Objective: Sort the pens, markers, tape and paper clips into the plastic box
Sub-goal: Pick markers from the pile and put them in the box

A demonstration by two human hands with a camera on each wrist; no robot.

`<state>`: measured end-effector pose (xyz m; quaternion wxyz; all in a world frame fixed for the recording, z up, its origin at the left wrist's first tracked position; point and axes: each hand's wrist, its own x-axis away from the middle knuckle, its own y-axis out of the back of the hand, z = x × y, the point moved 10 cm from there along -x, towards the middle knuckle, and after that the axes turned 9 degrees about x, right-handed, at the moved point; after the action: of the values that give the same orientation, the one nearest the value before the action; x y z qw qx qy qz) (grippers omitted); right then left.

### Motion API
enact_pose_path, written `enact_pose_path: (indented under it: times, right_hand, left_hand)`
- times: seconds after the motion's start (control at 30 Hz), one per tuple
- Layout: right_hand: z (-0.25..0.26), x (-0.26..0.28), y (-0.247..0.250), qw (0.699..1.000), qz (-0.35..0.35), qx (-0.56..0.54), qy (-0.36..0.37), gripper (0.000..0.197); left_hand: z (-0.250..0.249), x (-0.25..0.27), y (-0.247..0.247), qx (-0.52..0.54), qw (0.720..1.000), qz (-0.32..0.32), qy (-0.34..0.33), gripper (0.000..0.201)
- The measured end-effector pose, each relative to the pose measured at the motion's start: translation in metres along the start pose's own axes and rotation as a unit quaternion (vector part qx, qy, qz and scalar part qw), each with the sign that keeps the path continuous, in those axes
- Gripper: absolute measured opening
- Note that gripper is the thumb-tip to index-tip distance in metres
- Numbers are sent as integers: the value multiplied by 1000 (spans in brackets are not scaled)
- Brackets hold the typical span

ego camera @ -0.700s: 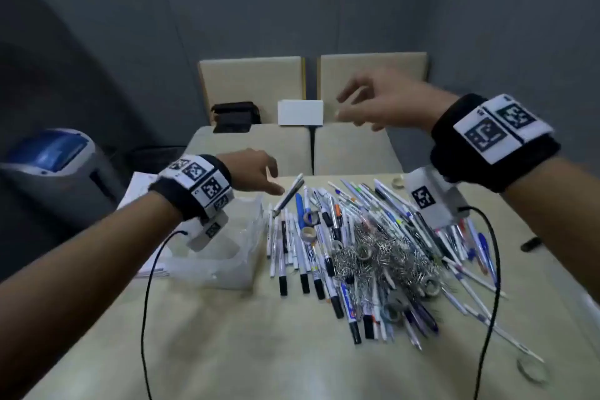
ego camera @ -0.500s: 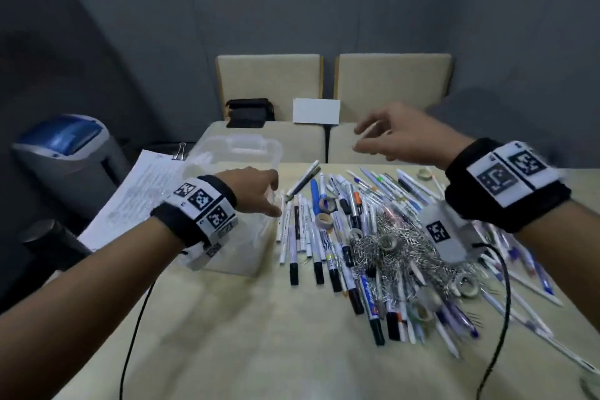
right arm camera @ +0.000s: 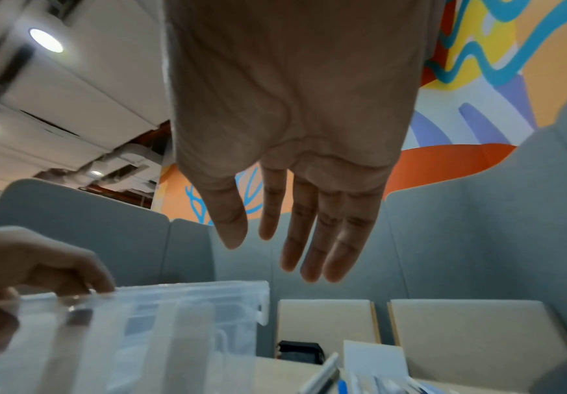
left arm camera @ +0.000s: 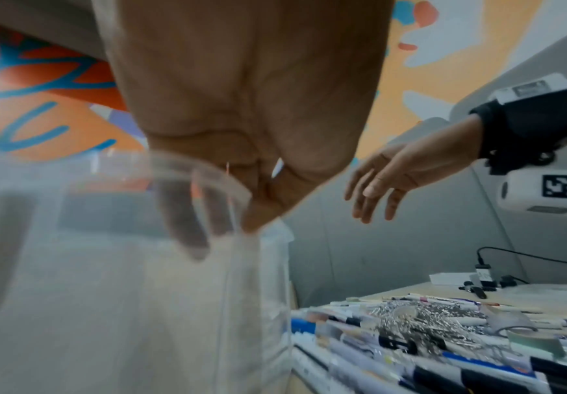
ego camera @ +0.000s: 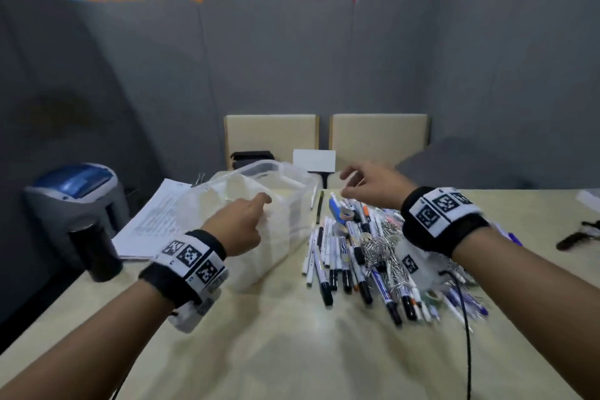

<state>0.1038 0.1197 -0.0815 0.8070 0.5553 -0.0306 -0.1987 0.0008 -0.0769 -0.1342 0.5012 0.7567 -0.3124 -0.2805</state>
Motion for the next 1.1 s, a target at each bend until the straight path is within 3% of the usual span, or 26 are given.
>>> enact_pose_path:
  times: [0.13,0.27,0.37,0.43,0.53,0.6,0.7,0.87,1.0,1.1]
  right_hand:
    - [-26,19,-19,999,32,31,-32,28]
    - [-64,37,-27,996,34,38,-69,21]
    - [-84,38,-20,995,28,42,-83,20]
    - [-86,37,-29,994,60,50,-75,20]
    - [-76,38,-58,990,119,66,-48,23]
    - [-69,39,-76,988,128,80,-42,25]
    - [-58,36,-107,984,147,91,-43,19]
    - [-51,30,-125,978,136,147,-61,29]
    - [-42,22,-146,971,150,176,-57,46]
    - [-37,23,-161,967,159,192,-61,34]
  left_hand:
    - [15,22,6,43,996,-84,-7,53]
    - [9,35,11,32,994,-108,-4,50]
    - [-36,46,34,21,976,-202,-85,44]
    - [-80,51,34,25,964,-216,-150,34]
    - [-112,21,-18,11,986,-86,-143,27]
    - [-107,-5,-60,-7,997,7,-82,20]
    - [-81,-22,-104,-17,995,95,21,10]
    - [-69,-28,-149,22,986,152,62,40]
    - [-61,-25,-160,70,983,151,83,31]
    - [-61,-22,-158,79,982,155,77,31]
